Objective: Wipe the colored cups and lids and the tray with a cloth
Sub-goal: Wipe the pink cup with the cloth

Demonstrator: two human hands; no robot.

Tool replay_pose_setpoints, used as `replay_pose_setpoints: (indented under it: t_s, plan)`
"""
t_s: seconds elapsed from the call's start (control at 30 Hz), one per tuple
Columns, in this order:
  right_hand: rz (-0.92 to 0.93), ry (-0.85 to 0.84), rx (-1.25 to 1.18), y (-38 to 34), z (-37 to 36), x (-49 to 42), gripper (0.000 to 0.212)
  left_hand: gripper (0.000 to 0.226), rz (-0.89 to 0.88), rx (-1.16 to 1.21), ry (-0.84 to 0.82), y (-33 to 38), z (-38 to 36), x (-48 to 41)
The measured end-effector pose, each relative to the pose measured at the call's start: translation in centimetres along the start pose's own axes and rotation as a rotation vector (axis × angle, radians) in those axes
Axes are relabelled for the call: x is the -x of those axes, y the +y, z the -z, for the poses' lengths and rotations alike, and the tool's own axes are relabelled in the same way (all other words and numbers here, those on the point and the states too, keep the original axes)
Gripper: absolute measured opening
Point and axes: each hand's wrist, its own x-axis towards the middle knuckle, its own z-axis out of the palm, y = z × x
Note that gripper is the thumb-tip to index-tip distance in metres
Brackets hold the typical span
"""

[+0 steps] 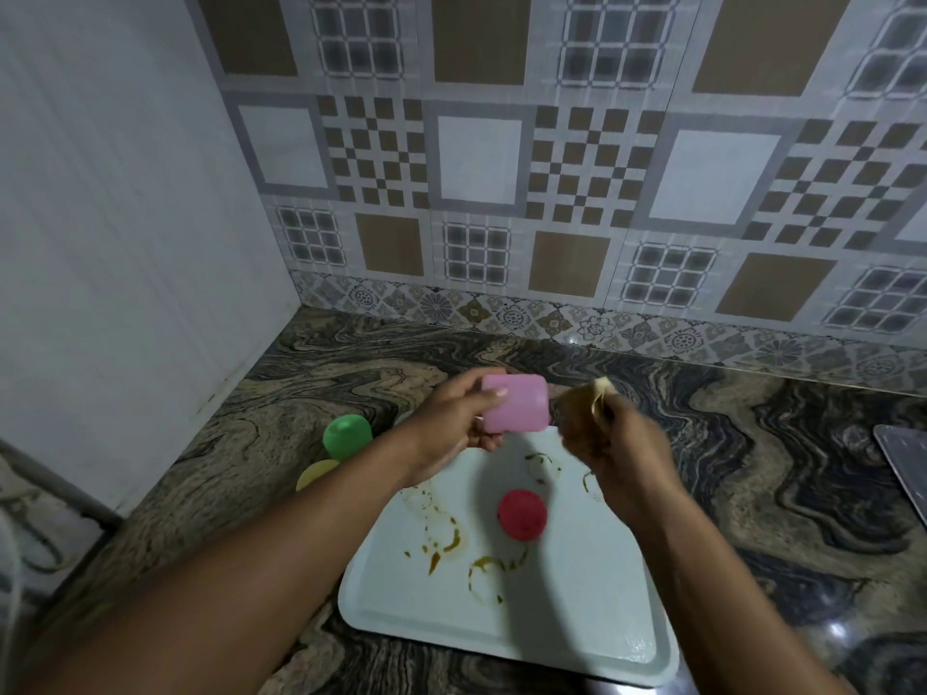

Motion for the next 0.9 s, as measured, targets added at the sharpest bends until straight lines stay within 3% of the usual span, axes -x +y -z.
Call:
replay_pose_setpoints:
  t_s: [0.07, 0.13, 0.23, 0.37, 0.47, 0.57, 0.7, 0.9]
  plan:
    - [0.363, 0.011, 0.158, 0.8, -0.1, 1.7, 0.030, 0.034, 0.096, 0.116, -0.011, 0.3, 0.1, 0.1]
    - [0.670, -0.119, 0.388, 1.9, -1.3, 3.6, 0.041, 0.047, 0.142, 0.199, -0.050, 0.6, -0.3, 0.2]
    - [0.920, -0.186, 0.631, 3.4, -2.5, 4.1, 0.050, 0.055, 0.145, 0.296, -0.140, 0.9, -1.1, 0.4]
    - [0.624, -0.200, 0.388, 2.8, -3.5, 3.6, 0.041, 0.044, 0.063, 0.072, -0.038, 0.8, -0.2, 0.6]
    - [0.156, -0.193, 0.144, 1.6, -4.7, 2.6, 0.038, 0.032, -0.034, -0.350, 0.091, 0.3, 0.5, 1.0]
    - [-0.195, -0.210, 0.071, 0.5, -5.6, 2.4, 0.028, 0.042, -0.170, -0.703, 0.145, -0.4, 2.0, 1.6]
    - [-0.258, -0.232, 0.070, 0.6, -7.2, 2.8, 0.021, 0.046, -0.269, -0.862, 0.192, 0.1, 3.7, 2.1]
    - [-0.132, -0.283, 0.093, 1.9, -9.1, 3.4, 0.021, 0.043, -0.228, -0.867, 0.243, 0.3, 6.2, 3.9]
